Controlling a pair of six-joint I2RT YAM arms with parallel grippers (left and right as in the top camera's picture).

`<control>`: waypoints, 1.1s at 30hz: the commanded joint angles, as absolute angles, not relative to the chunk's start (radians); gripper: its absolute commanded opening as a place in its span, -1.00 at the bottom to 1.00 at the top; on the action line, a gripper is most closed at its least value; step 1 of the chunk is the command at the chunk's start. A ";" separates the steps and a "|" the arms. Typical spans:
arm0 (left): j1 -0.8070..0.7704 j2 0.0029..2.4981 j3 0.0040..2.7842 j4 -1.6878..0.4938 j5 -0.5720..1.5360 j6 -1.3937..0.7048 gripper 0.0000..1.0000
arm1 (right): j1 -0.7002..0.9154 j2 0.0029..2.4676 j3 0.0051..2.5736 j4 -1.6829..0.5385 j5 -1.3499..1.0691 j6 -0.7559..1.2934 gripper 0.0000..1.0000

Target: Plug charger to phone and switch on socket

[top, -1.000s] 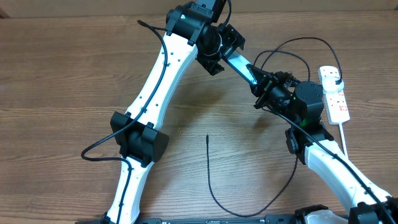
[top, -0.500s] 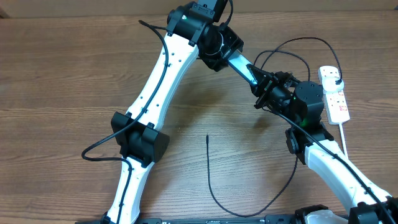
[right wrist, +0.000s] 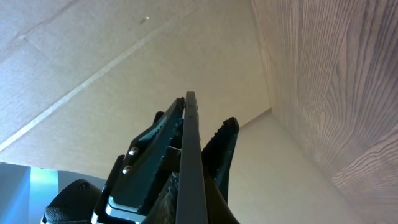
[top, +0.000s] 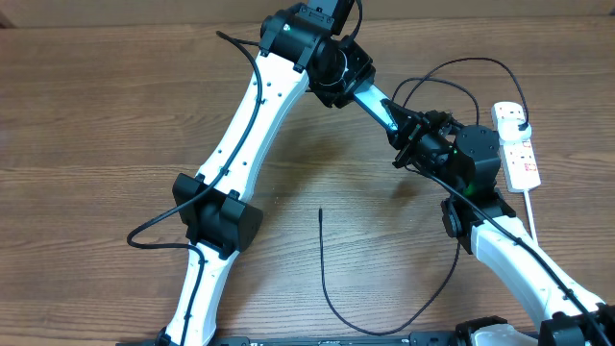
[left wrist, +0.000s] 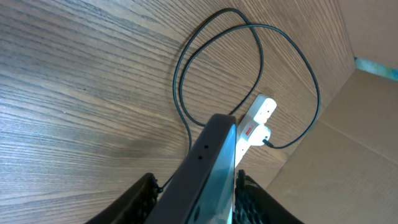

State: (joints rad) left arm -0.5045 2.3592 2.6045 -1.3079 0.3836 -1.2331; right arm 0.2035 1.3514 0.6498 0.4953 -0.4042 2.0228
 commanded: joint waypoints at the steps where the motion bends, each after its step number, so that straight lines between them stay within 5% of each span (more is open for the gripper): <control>1: -0.512 2.362 2.627 -1.304 0.366 -1.238 -0.23 | 0.202 1.338 0.680 0.516 -0.421 2.124 -0.92; 33: -0.521 2.362 2.627 -1.304 0.358 -1.237 -0.46 | 0.202 1.338 0.680 0.550 -0.424 2.125 -0.92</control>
